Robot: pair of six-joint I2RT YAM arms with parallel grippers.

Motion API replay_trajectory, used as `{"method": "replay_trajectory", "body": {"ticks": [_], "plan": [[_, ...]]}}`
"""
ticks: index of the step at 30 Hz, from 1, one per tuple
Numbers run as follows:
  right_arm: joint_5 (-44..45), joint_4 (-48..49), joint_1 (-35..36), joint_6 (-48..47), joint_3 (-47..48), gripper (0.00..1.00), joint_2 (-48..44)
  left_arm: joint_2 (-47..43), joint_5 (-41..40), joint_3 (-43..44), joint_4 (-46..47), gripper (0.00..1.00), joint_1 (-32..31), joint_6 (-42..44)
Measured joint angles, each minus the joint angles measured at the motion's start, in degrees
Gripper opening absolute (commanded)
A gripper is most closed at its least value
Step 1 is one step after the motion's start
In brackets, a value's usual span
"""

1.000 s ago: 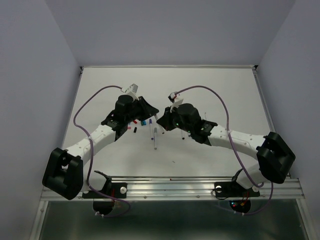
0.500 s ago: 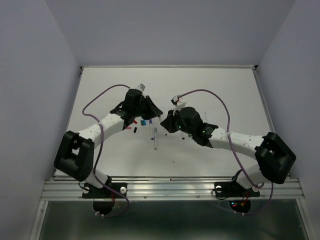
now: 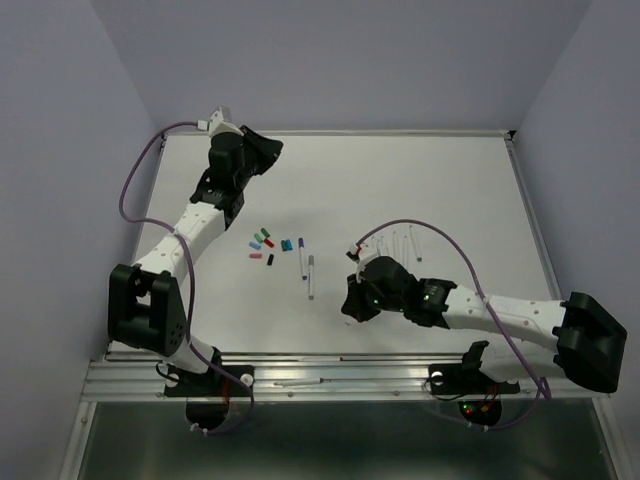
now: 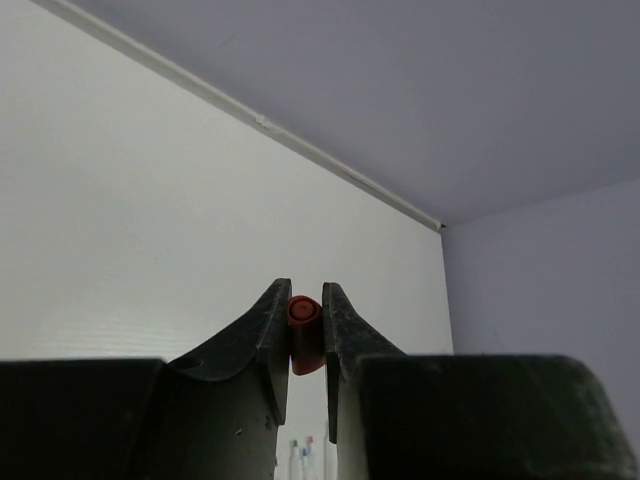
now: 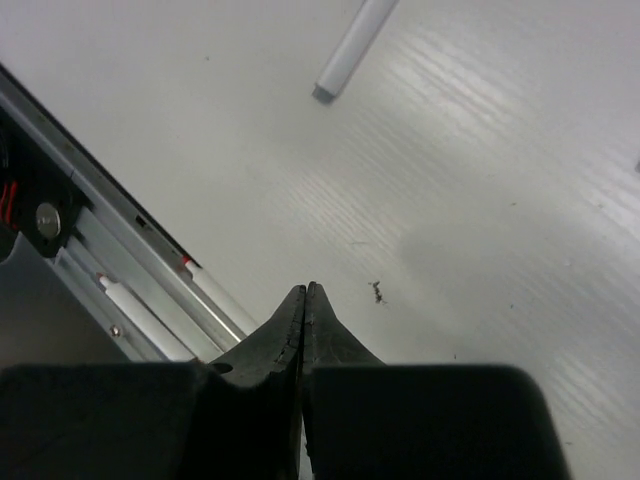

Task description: Open the pen caps

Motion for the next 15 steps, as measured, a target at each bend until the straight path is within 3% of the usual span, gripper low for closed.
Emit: {"method": "replay_trajectory", "body": {"ticks": [5, 10, 15], "plan": [[6.1, -0.8, 0.0, -3.1, 3.1, 0.01, 1.7, -2.8, -2.5, -5.8, -6.3, 0.00, 0.0, 2.8], [14.4, -1.4, 0.0, -4.9, 5.7, 0.01, 5.1, -6.6, -3.7, -15.1, -11.8, 0.17, 0.0, 4.3], [19.6, -1.5, -0.2, -4.5, 13.0, 0.18, 14.1, -7.8, -4.2, -23.2, -15.8, 0.22, -1.8, 4.3]]}}
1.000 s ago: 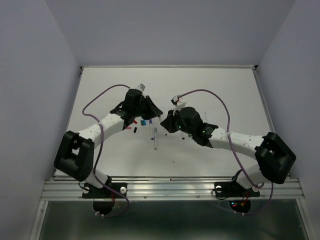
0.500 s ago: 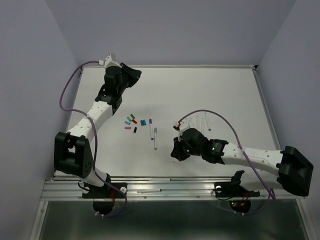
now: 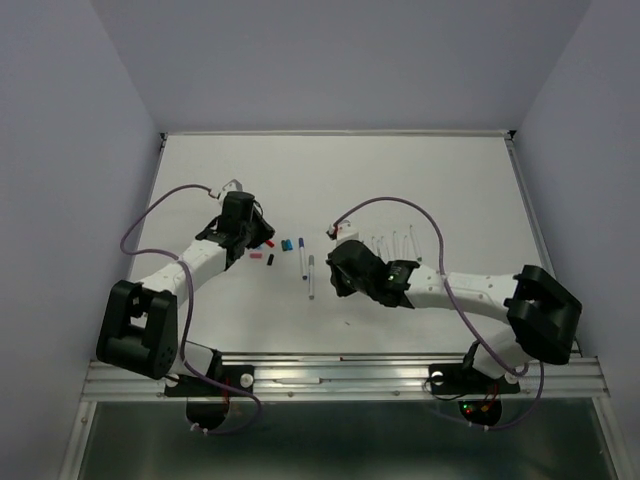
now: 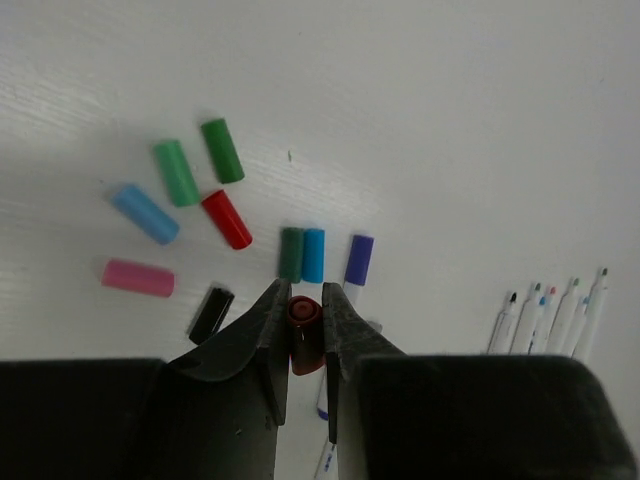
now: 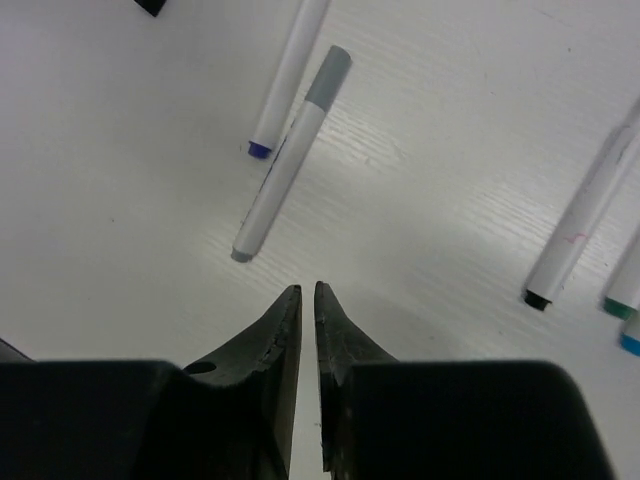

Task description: Open the pen caps

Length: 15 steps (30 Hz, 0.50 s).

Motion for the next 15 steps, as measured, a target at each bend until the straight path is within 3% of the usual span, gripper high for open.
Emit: {"method": "replay_trajectory", "body": {"ticks": [2, 4, 8, 11, 13, 15], "plan": [[0.3, 0.3, 0.0, 0.2, 3.0, 0.23, 4.3, 0.0, -0.8, -1.0, -1.7, 0.26, -1.3, 0.0], [0.8, 0.3, 0.0, 0.4, 6.0, 0.36, 8.7, 0.3, -1.7, -1.3, -2.9, 0.29, -2.5, -0.1], [2.1, 0.2, 0.0, 0.5, 11.0, 0.44, 16.0, 1.7, -3.0, -1.3, -3.2, 0.29, -3.2, -0.3], [2.1, 0.2, 0.0, 0.7, 13.2, 0.48, 18.9, 3.8, -3.8, -1.3, -3.2, 0.29, -3.5, -0.5], [2.2, 0.2, 0.0, 0.9, 14.2, 0.58, 19.7, 5.2, -4.0, -1.3, -3.2, 0.30, -3.5, -0.5], [2.8, 0.2, 0.0, 1.1, 14.9, 0.65, 20.1, 6.5, -4.1, -1.3, -3.2, 0.37, -3.5, -0.6]]}}
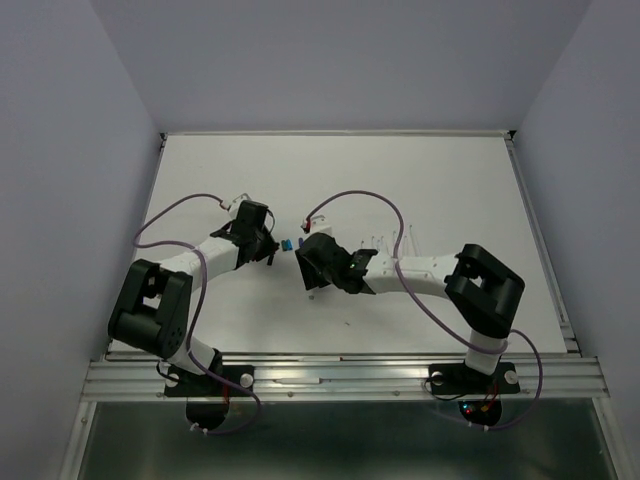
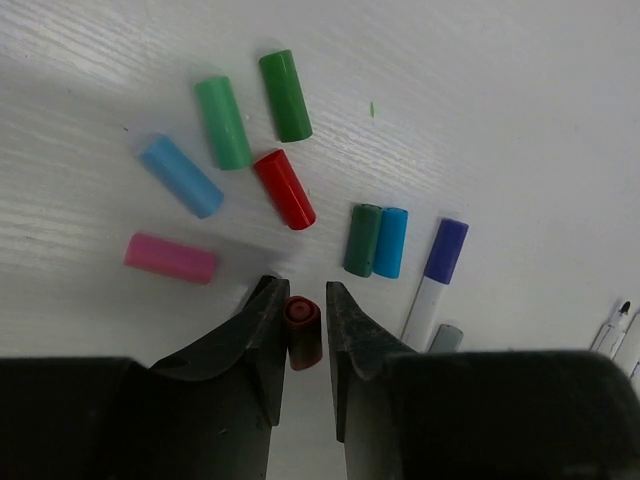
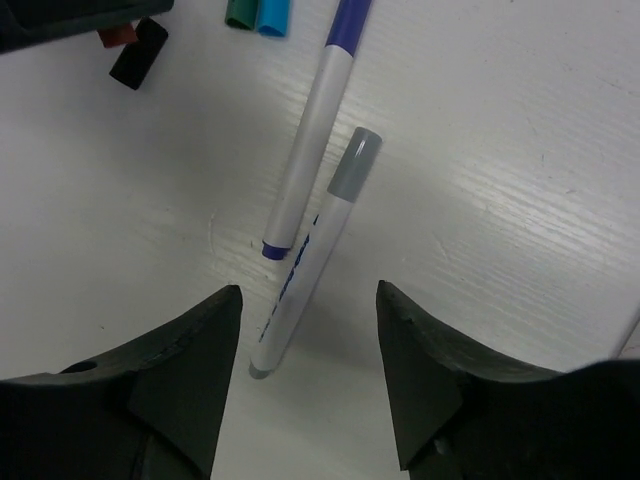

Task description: Open the pen caps

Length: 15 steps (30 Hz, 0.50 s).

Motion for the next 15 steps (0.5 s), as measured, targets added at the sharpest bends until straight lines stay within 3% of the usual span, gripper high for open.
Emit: {"method": "replay_trajectory", "body": {"ticks": [6, 13, 15], "plan": [[1.5, 0.0, 0.0, -0.1, 0.7, 0.82, 1.2, 2.0, 0.0, 0.0, -0.1, 0.58, -0.3, -0.2], [1.4, -0.1, 0.0, -0.9, 0.7, 0.84, 3.0, 2.0, -0.2, 0.0, -0.2, 0.59, -0.7, -0.2], [1.5, -0.1, 0.0, -1.2, 0.7, 0.84, 3.1, 2.0, -0.2, 0.0, -0.2, 0.64, -0.8, -0.2]]}}
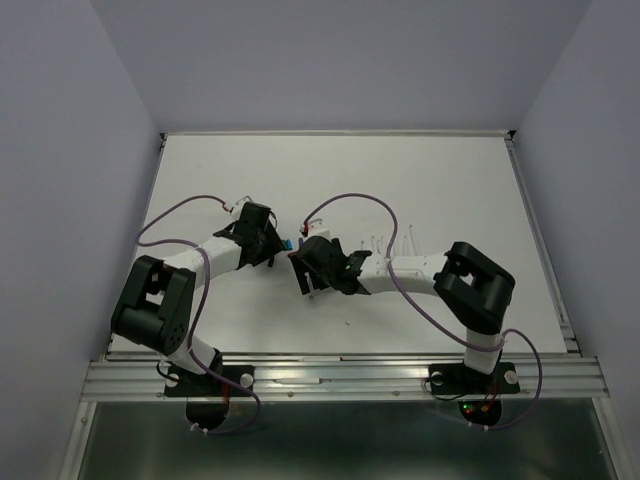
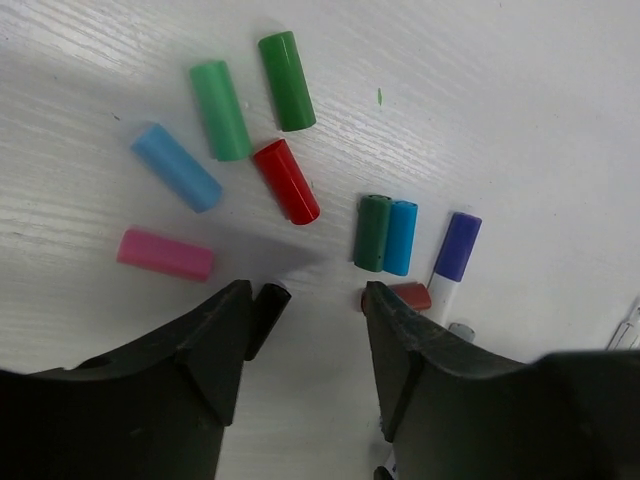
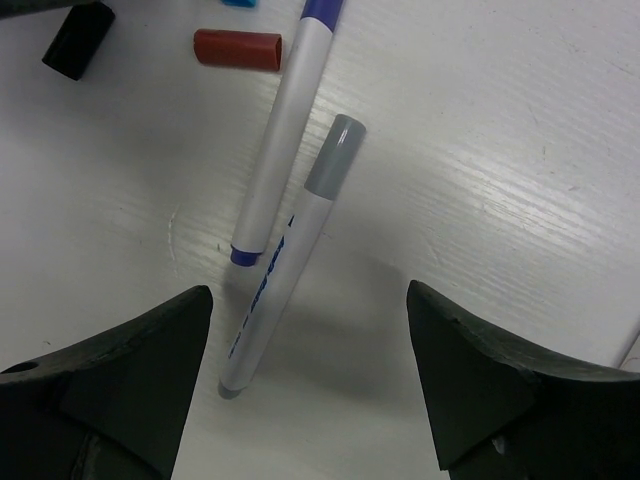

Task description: Open the pen caps

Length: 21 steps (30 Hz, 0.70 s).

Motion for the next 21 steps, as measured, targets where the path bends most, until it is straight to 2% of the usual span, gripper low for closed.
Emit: {"method": "replay_trajectory", "body": {"ticks": [1, 4, 6, 11, 14, 15, 20, 21], "plan": [[0.0, 0.0, 0.0, 0.0, 0.0, 0.84, 0.0, 0.0, 0.0, 0.0, 0.0, 0.73, 0.0, 0.1], [0.5, -0.1, 0.0, -0.2, 0.0, 0.84, 0.6, 0.0, 0.1, 0.1, -0.3, 0.91, 0.0, 0.3], [1.0, -0.2, 0.1, -0.5, 0.0, 0.83, 1.5, -0.2, 0.0, 0.2, -0.7, 0.96, 0.0, 0.3], [2.8, -0.5, 0.7, -0.6, 0.6, 0.75, 2.2, -3.6, -0.2, 0.7, -2.3, 0.99, 0.0, 0.8], [3.3, -0.4, 1.1, -0.6, 0.6, 0.63, 2.3, -5.8, -0.5, 1.5, -2.6, 0.99, 0.0, 1.0], [3.4, -0.4, 1.2, -0.5, 0.6, 0.55, 2.3, -6.5, -0.7, 2.0, -2.8, 0.99, 0.0, 1.0], [3.1, -0.4, 1.2, -0.2, 0.5, 0.37, 2.3, -8.0, -1.6, 3.3, -3.5, 0.99, 0.0, 1.3], [3.0, -0.3, 1.2, -0.1, 0.4, 0.29, 2.3, -8.0, -1.9, 3.6, -3.8, 0.99, 0.0, 1.4]]}}
